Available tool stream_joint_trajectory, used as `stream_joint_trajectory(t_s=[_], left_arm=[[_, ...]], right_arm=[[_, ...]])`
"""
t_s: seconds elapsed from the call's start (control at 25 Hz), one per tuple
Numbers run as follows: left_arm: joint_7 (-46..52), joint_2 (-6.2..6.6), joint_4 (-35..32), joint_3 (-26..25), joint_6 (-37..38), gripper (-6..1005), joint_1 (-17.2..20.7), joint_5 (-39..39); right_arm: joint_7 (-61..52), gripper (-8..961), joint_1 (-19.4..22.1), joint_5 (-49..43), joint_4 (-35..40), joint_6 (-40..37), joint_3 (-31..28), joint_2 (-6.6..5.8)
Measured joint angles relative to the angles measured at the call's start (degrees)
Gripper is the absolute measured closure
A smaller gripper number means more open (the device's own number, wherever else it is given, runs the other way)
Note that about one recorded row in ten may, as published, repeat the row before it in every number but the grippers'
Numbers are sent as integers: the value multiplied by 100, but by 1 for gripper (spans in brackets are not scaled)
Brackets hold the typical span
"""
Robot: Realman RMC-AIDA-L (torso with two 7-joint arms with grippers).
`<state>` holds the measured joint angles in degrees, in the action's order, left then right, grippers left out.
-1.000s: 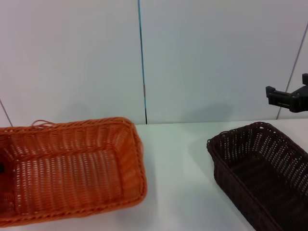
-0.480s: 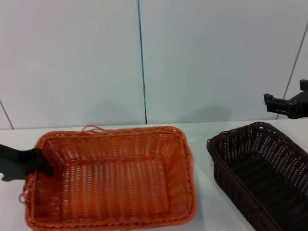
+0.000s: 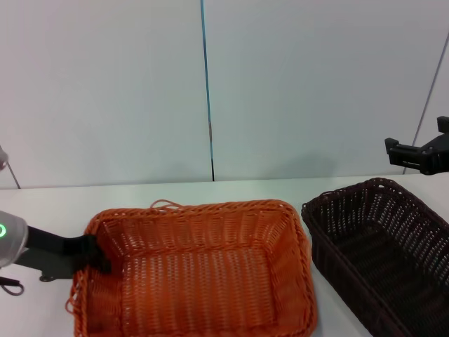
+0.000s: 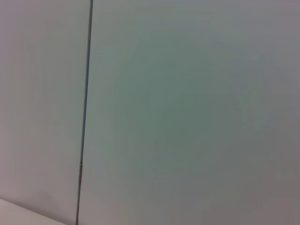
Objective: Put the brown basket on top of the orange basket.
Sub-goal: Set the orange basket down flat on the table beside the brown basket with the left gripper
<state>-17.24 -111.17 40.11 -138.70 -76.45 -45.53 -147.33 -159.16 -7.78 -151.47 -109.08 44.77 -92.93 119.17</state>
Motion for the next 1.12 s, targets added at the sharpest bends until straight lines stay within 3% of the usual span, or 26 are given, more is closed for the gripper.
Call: stream_joint_trajectory(t_s=[0.16,0.2,0.36,0.56,1.12], left_arm=[[-23,-27,-132,57,149,861,-55,0],[-202,-119,-286,124,410,861,-143,1],[-457,-175,-515,240,776,861,-262,2],[-678,-49,-1074,242,1195,861,-507,8],[-734,73,-1164,237,1837,861,-574,240]], right_arm=[[7,35,-11,-74,23,-19,31,1],[8,35,-15,-103,25,-19,39,3],[8,35,-29,-147,26,10,56,10],[5,36,-37,-148,1,36,107,2],[5,36,-54,-168,48,37,69,0]])
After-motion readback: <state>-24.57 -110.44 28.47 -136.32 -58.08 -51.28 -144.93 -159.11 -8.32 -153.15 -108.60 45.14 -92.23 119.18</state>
